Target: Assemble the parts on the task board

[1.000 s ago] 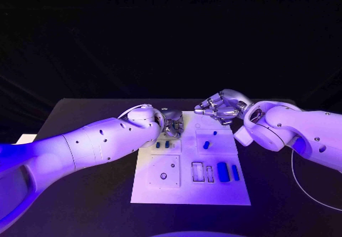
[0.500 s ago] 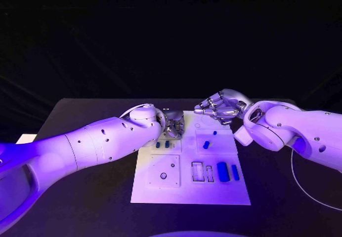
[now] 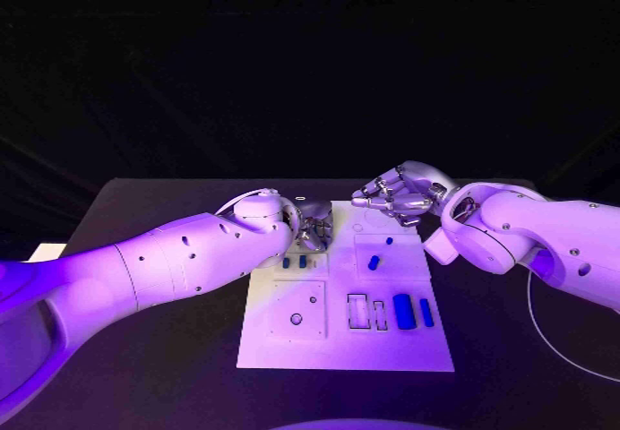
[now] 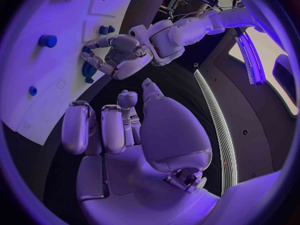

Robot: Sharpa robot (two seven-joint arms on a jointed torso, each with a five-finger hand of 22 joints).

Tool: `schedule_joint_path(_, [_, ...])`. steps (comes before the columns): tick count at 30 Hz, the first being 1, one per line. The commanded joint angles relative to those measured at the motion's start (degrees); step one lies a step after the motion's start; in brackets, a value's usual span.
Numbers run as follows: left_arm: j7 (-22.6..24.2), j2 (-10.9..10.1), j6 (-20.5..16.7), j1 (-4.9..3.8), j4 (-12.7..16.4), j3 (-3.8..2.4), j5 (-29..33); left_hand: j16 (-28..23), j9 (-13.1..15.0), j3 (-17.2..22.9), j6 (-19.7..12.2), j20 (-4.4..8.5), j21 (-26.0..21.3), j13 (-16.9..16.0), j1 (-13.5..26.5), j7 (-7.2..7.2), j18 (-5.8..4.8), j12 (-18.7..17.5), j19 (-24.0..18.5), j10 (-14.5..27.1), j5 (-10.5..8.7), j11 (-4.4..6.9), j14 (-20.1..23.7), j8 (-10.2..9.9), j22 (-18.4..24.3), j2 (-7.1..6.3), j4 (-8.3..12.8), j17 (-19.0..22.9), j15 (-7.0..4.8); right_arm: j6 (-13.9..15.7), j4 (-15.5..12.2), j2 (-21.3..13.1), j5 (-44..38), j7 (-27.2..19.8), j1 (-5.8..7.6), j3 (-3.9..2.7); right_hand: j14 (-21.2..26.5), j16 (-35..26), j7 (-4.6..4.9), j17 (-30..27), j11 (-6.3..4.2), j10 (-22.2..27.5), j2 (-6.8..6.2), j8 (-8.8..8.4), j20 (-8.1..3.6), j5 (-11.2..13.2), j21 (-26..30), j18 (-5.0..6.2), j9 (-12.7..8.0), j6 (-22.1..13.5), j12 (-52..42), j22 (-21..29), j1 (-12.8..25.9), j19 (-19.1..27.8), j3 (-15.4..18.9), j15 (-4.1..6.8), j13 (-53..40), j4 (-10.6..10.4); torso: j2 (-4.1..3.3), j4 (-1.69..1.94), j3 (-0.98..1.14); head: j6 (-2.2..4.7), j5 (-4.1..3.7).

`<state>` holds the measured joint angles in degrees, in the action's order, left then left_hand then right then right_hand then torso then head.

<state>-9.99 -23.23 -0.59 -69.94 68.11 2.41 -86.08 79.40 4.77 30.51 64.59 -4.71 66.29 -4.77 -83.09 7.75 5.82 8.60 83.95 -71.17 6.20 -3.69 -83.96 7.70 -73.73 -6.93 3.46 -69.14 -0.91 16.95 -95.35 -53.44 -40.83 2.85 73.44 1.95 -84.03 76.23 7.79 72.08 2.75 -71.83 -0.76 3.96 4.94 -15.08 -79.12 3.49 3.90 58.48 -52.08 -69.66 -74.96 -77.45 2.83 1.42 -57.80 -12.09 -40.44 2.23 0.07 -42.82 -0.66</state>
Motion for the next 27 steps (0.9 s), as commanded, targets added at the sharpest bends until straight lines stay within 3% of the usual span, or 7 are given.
schedule_joint_path(1, [0.68,-0.82,-2.29,0.35,0.82,0.01,0.64,0.25,-0.06,0.78,0.49,0.40,0.53,-0.55,0.32,0.08,-1.03,0.07,0.81,-0.50,0.26,0.09,-1.94,-0.38,-0.29,-0.38,0.21,0.06,-0.33,-0.60,-0.09,0.04,-0.46,-0.56,-0.03,0.00,-2.37,-0.26,-0.14,-0.03,-0.03,0.35,0.40,0.36,-0.15,-0.32,0.40,1.18,0.06,0.06,-0.18,0.05,-0.18,0.33,0.42,0.08,0.07,-0.03,0.05,0.07,-0.03,0.07,-0.01])
schedule_joint_path(9, [1.13,-3.82,-5.03,0.24,3.99,-1.71,4.47,0.14,-0.19,1.87,0.63,0.30,0.78,-0.54,1.40,0.24,-1.07,-0.87,0.73,-0.45,0.20,-0.07,-1.91,-0.82,-0.62,-0.60,0.59,0.48,-0.19,-0.50,-0.13,-0.04,-0.46,-0.63,-0.03,0.00,-2.37,-0.26,-0.14,-0.03,-0.03,0.35,0.40,0.36,-0.15,-0.32,0.40,1.18,0.06,0.06,-0.18,0.05,-0.18,0.33,0.42,0.08,0.07,-0.03,0.08,0.17,0.05,0.31,0.20])
schedule_joint_path(10, [0.99,-4.90,-5.23,0.11,4.97,-2.14,5.45,0.12,-0.17,2.01,0.90,0.29,0.80,-0.62,1.77,0.19,-1.05,-0.99,0.70,-0.75,0.16,-0.01,-1.91,-0.83,-0.68,-0.71,0.68,0.58,-0.22,-0.48,-0.15,-0.08,-0.46,-0.65,-0.03,0.00,-2.37,-0.26,-0.14,-0.03,-0.03,0.35,0.40,0.36,-0.15,-0.32,0.40,1.18,0.06,0.06,-0.18,0.05,-0.18,0.33,0.42,0.08,0.07,-0.03,0.12,0.28,0.07,0.33,0.21])
schedule_joint_path(13, [0.80,-6.36,-5.24,-0.08,6.26,-2.55,6.30,0.09,-0.16,2.03,1.04,0.29,0.78,-0.66,1.97,0.16,-1.04,-1.05,0.67,-0.90,0.14,0.03,-1.90,-0.83,-0.69,-0.78,0.72,0.67,-0.24,-0.45,-0.17,-0.13,-0.46,-0.67,-0.03,0.00,-2.37,-0.26,-0.14,-0.03,-0.03,0.35,0.40,0.36,-0.15,-0.32,0.40,1.18,0.06,0.06,-0.18,0.05,-0.18,0.33,0.42,0.08,0.07,-0.03,0.14,0.31,0.05,0.36,0.23])
schedule_joint_path(19, [0.22,-9.21,-3.81,-0.31,8.01,-2.89,7.57,0.09,-0.14,2.04,1.30,0.31,0.96,-0.75,2.36,0.08,-1.06,-1.18,0.68,-1.21,0.10,0.11,-1.90,-0.85,-0.87,-0.93,0.81,0.74,-0.30,-0.45,-0.17,-0.22,-0.46,-0.72,-0.03,0.00,-2.37,-0.26,-0.14,-0.03,-0.03,0.35,0.40,0.36,-0.15,-0.32,0.40,1.18,0.06,0.06,-0.18,0.05,-0.18,0.33,0.42,0.08,0.07,-0.03,0.10,0.37,0.05,0.25,0.26])
schedule_joint_path(27, [-0.07,-10.71,-2.03,-0.17,7.95,-2.84,7.91,0.05,-0.14,2.02,1.34,0.31,0.94,-0.77,2.46,0.06,-1.06,-1.22,0.67,-1.26,0.08,0.13,-1.88,-0.87,-0.86,-0.97,0.83,0.83,-0.31,-0.51,-0.07,-0.21,-0.46,-0.79,-0.03,0.00,-2.38,-0.26,-0.13,-0.02,-0.03,0.35,0.49,0.37,-0.16,-0.44,0.41,1.18,0.07,0.07,-0.22,0.05,-0.28,0.31,0.60,0.08,0.09,-0.07,0.08,0.27,-0.01,0.13,0.46])
